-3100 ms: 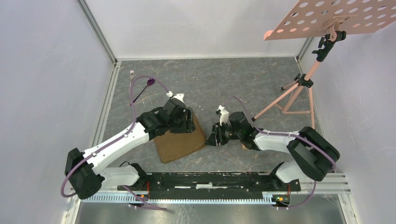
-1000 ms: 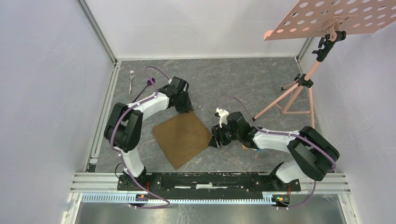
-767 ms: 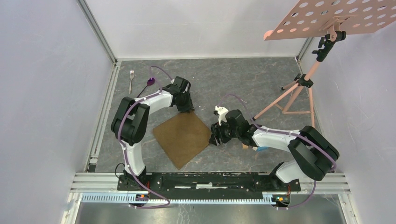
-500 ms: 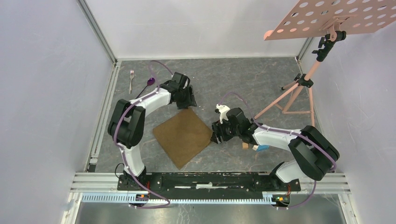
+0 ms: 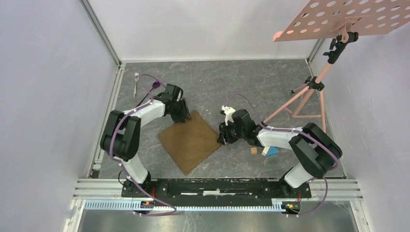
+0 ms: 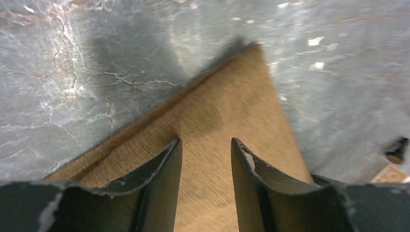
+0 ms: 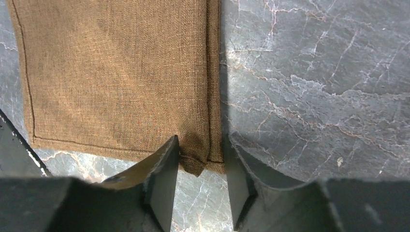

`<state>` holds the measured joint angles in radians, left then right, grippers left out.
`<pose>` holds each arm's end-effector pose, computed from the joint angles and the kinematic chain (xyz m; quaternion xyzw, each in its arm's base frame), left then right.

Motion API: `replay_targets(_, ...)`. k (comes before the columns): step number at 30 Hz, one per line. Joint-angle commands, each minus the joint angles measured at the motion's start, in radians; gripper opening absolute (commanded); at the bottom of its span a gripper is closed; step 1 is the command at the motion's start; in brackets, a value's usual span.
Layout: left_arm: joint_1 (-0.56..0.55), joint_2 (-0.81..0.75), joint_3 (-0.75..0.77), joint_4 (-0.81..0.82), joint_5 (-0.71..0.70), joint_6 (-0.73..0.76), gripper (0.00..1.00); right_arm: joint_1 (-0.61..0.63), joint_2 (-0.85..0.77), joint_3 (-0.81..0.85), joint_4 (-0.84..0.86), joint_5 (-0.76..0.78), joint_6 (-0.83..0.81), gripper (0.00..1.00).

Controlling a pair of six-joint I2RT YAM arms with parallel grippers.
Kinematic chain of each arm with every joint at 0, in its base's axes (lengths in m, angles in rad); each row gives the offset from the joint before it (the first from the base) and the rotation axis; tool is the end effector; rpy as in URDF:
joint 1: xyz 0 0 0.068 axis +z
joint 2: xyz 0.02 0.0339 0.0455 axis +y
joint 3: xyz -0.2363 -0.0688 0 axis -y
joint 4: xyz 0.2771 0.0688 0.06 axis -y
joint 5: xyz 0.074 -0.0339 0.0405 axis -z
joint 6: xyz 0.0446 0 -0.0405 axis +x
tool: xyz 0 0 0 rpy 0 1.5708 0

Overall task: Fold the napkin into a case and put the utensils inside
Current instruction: Move the lower triangle-folded napkin to the center of the board, then smooth out the lower triangle-folded napkin at the center of the board.

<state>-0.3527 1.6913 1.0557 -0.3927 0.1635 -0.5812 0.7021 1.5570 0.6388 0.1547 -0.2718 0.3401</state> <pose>0.3428 -0.1339 0.1308 -0.0877 0.9565 -0.1905 0.2030 0.2344 0.2140 0.0852 -0.2164 0.8867 0.3018 0.2755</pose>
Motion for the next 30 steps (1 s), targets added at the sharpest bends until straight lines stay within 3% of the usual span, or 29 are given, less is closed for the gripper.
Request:
replay_targets(1,0.002,0.118,-0.010,0.061,-0.022,-0.024,0.47,-0.003,0.034,-0.041,0.066,0.038,0.027,0.39)
replay_targets(5,0.000,0.210,0.035,0.089,-0.064,-0.015,0.46,-0.004,0.009,-0.122,0.107,0.140,0.071,0.17)
replay_targets(11,-0.044,0.291,0.218,0.064,0.037,-0.014,0.48,-0.044,-0.075,-0.200,0.089,0.262,0.053,0.15)
replay_targets(12,-0.051,0.284,0.234,0.057,0.052,-0.012,0.50,-0.055,-0.085,-0.189,0.066,0.259,0.036,0.16)
replay_targets(18,-0.043,0.131,0.268,-0.058,0.061,0.034,0.64,-0.055,-0.136,-0.116,-0.012,0.109,-0.073,0.50)
replay_targets(21,-0.019,0.041,0.249,-0.125,0.049,0.061,0.70,-0.055,-0.164,-0.042,-0.056,0.122,-0.083,0.64)
replay_targets(27,0.037,-0.005,0.166,-0.153,0.119,0.067,0.68,-0.056,-0.040,0.139,-0.037,0.058,-0.054,0.69)
replay_targets(30,0.050,0.014,0.152,-0.144,0.139,0.074,0.68,-0.056,0.007,0.159,0.005,0.052,-0.029,0.64)
